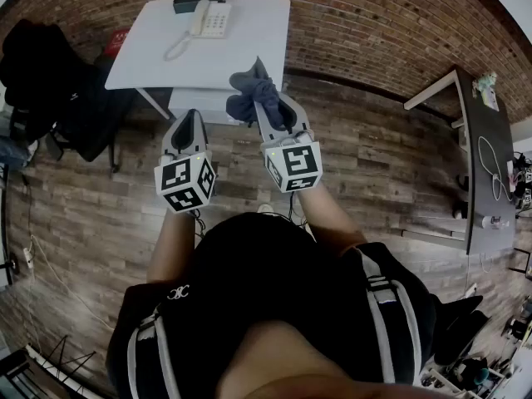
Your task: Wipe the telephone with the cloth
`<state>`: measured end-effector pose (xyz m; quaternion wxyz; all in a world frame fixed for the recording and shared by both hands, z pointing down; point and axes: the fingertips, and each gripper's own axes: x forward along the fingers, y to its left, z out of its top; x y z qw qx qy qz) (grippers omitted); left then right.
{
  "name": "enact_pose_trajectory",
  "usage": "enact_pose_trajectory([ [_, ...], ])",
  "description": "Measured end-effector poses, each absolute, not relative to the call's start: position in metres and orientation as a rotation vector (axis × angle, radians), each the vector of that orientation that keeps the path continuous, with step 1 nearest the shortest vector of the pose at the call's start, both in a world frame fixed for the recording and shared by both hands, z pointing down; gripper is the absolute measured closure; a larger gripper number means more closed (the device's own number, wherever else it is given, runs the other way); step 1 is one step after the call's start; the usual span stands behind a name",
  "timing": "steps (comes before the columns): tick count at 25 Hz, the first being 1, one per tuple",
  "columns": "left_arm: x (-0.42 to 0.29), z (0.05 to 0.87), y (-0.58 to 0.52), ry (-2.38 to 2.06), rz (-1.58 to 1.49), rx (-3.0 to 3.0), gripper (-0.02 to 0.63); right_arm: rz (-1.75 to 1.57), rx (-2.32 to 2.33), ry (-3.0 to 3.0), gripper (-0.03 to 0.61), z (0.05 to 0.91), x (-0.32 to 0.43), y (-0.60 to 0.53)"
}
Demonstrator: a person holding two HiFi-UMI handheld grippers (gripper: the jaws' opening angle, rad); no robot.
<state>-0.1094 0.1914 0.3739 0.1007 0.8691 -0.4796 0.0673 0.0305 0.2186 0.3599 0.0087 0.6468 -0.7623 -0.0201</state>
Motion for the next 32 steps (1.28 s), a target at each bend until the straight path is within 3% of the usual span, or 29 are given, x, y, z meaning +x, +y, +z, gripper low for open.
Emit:
enact_pose_trajectory([
  [32, -0.044, 0.388, 0.179, -1.515, 0.191, 2.542, 0.607, -0.032, 1.922, -2.499, 0.499, 0.377, 0.09, 0.187],
])
